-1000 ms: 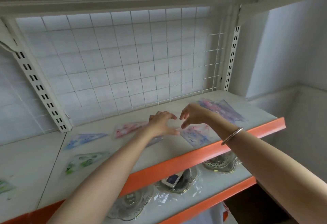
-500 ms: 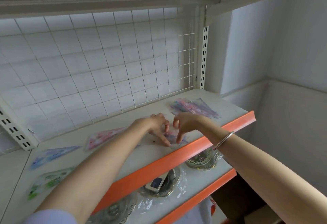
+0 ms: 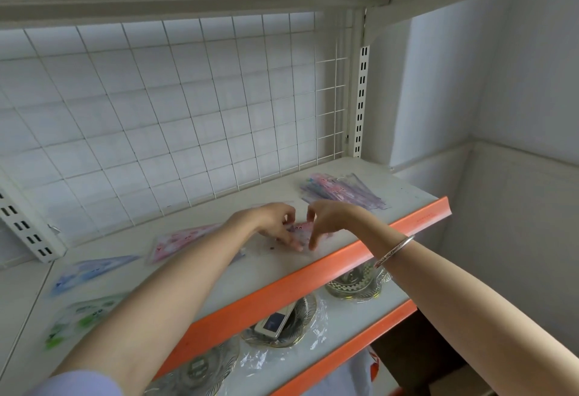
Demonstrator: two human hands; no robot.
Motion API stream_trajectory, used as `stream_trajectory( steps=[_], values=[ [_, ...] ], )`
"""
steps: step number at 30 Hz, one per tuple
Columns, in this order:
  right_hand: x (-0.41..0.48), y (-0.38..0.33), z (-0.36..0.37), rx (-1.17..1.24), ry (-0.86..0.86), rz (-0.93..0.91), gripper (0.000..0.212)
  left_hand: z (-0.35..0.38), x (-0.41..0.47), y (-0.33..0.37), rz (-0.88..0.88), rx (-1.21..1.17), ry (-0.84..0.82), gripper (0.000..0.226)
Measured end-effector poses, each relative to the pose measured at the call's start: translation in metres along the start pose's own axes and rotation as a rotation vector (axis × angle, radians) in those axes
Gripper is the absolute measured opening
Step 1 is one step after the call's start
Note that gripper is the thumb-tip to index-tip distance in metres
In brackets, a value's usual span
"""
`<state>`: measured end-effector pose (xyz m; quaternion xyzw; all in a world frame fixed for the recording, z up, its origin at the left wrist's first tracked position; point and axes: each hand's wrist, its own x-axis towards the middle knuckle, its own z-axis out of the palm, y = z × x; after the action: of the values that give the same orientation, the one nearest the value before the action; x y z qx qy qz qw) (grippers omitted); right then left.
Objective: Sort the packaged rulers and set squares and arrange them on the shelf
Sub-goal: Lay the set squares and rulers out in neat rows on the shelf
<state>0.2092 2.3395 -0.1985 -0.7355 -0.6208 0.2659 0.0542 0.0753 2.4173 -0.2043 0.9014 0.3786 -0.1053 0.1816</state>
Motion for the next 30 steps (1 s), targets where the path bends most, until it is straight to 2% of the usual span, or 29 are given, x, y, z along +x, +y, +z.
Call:
stream_trajectory(
  steps=[5, 11, 14, 16, 18, 23, 26, 30],
  values=[
    [0.002, 0.001, -0.012, 0.107, 0.255, -0.091, 0.037, -0.008, -0.001, -0.009, 0.07, -0.154, 0.247, 0.038],
    [0.004, -0.029, -0.013, 0.152, 0.424, -0.243, 0.038, -0.025, -0.033, -0.033, -0.006, -0.283, 0.309, 0.023],
    [0.01, -0.048, -0.005, 0.187, 0.484, -0.351, 0.04, -0.027, -0.054, -0.053, -0.086, -0.466, 0.325, 0.036],
    [0.014, -0.061, 0.002, 0.193, 0.513, -0.409, 0.043, -0.028, -0.068, -0.066, -0.141, -0.52, 0.329, 0.051],
    [0.017, -0.074, 0.008, 0.236, 0.533, -0.443, 0.043, -0.028, -0.082, -0.076, -0.177, -0.542, 0.334, 0.056],
    [0.022, -0.101, 0.026, 0.453, 0.508, -0.419, 0.024, -0.021, -0.112, -0.096, -0.235, -0.591, 0.374, 0.033],
    [0.026, -0.114, 0.033, 0.454, 0.541, -0.379, 0.017, -0.017, -0.128, -0.109, -0.265, -0.472, 0.42, 0.024],
    [0.03, -0.125, 0.038, 0.533, 0.5, -0.354, 0.006, -0.012, -0.15, -0.128, -0.334, -0.448, 0.495, 0.027]
  ],
)
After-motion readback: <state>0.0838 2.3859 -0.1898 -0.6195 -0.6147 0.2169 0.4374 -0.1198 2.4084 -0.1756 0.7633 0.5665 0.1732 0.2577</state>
